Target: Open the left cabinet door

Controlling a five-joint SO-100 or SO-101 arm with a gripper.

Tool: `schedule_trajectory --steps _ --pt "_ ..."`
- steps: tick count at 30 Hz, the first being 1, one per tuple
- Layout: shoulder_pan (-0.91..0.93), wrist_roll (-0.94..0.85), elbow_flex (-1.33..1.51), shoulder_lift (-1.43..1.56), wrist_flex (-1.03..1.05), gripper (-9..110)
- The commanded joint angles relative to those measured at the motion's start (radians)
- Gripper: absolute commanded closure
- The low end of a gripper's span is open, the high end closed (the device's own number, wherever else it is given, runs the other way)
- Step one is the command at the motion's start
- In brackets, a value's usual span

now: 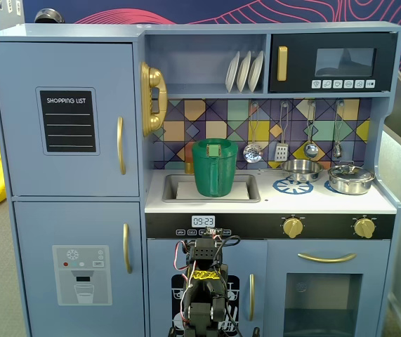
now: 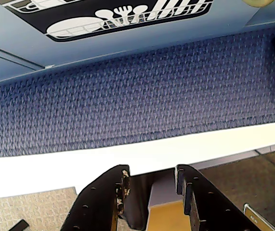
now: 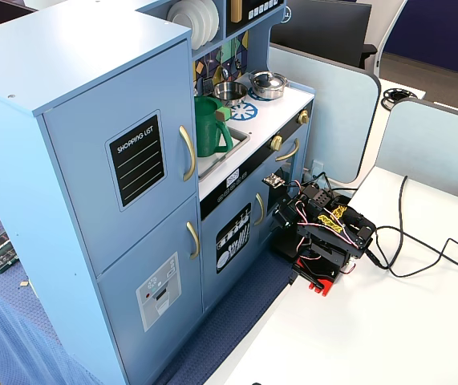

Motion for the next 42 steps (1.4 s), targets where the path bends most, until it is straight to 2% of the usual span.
schedule_trajectory --steps 1,8,14,21,29,42 --pt "-0.061 -0.023 0.005 -0.006 0.1 101" --pt "-0.051 -0.006 0.005 -0.006 0.118 101" --pt "-0.129 0.04 -0.041 -0.008 -0.21 101" --pt "-0.291 -0.006 -0.158 -0.009 -0.495 101" --pt "-0.48 -0.137 -0.344 -0.044 -0.727 101" --pt "-0.598 -0.189 -0.836 -0.462 -0.942 101"
